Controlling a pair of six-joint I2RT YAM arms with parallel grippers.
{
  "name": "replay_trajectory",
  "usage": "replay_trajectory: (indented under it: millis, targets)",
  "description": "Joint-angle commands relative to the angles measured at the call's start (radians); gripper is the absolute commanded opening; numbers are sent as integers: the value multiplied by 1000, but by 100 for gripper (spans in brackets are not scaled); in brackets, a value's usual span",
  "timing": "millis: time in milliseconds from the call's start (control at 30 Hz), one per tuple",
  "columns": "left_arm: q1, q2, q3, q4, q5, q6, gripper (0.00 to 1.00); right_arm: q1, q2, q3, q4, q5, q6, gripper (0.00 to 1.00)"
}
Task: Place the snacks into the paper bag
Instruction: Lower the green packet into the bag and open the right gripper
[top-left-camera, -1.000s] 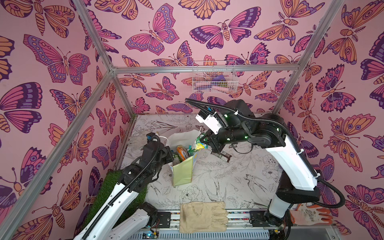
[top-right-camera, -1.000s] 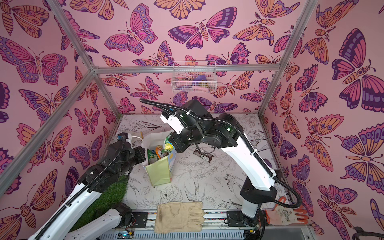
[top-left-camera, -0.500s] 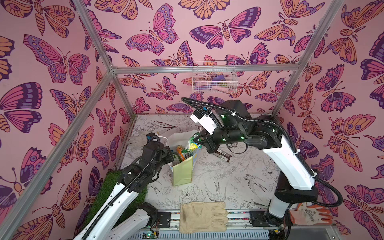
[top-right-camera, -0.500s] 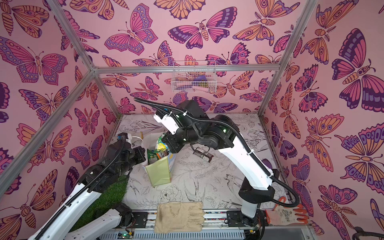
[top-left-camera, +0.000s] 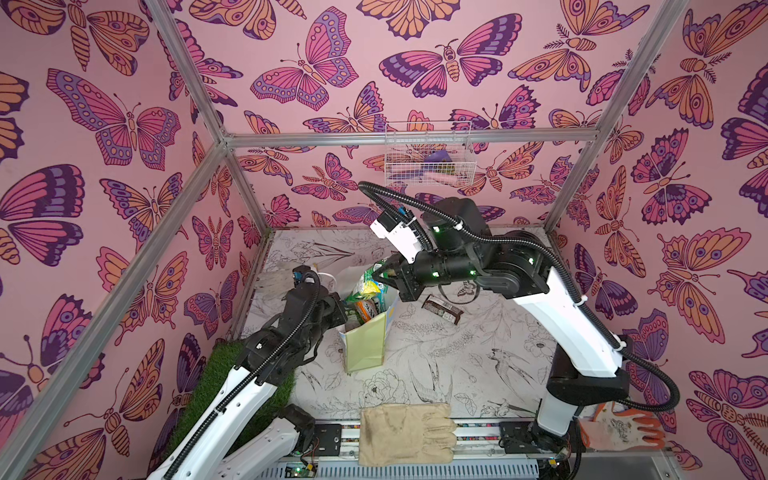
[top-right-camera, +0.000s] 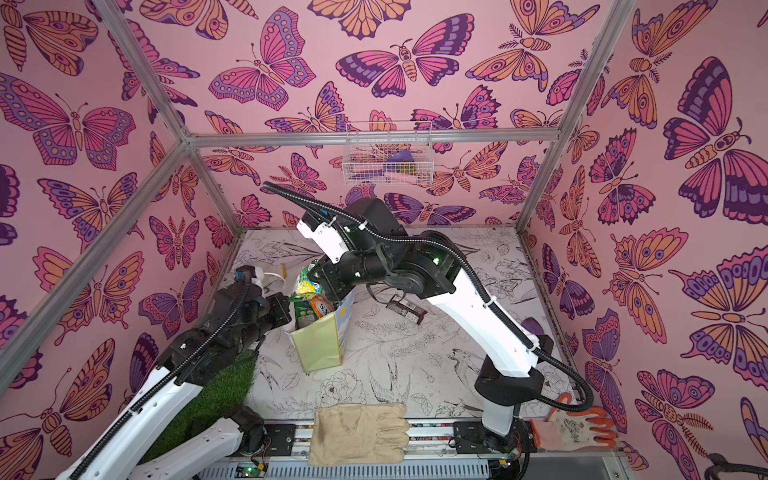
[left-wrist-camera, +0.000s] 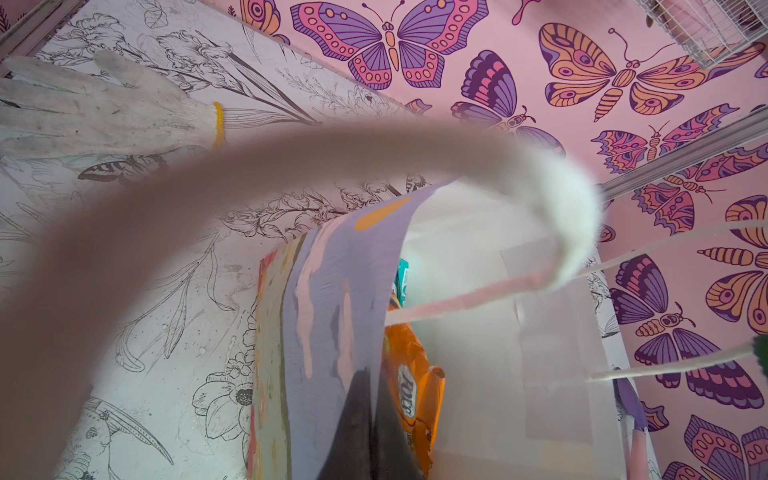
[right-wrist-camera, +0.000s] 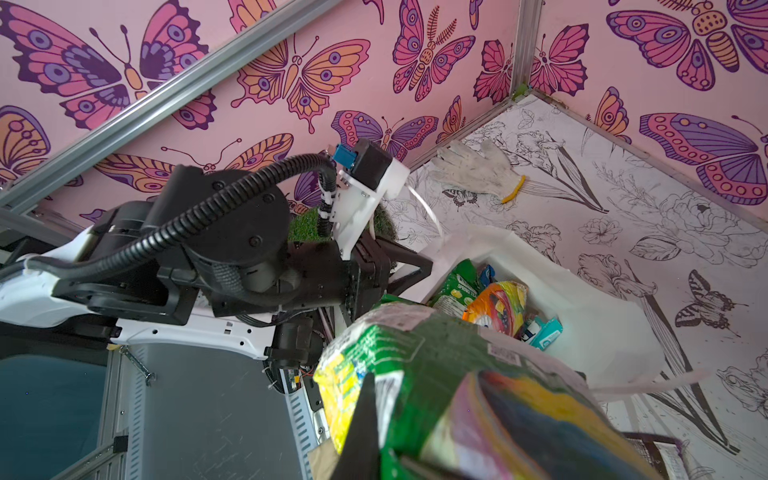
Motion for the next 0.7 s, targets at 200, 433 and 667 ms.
replay_trajectory:
  millis: [200, 433, 667]
  targets:
    - [4, -31, 30, 39, -14, 19, 0, 10, -5, -66, 144, 31, 49, 0]
    - [5, -31, 32, 37, -17, 21, 0, 8, -12, -103, 171, 87, 70, 0]
    - [4, -30, 35, 37, -17, 22, 0, 0, -23, -145, 185, 121, 86, 0]
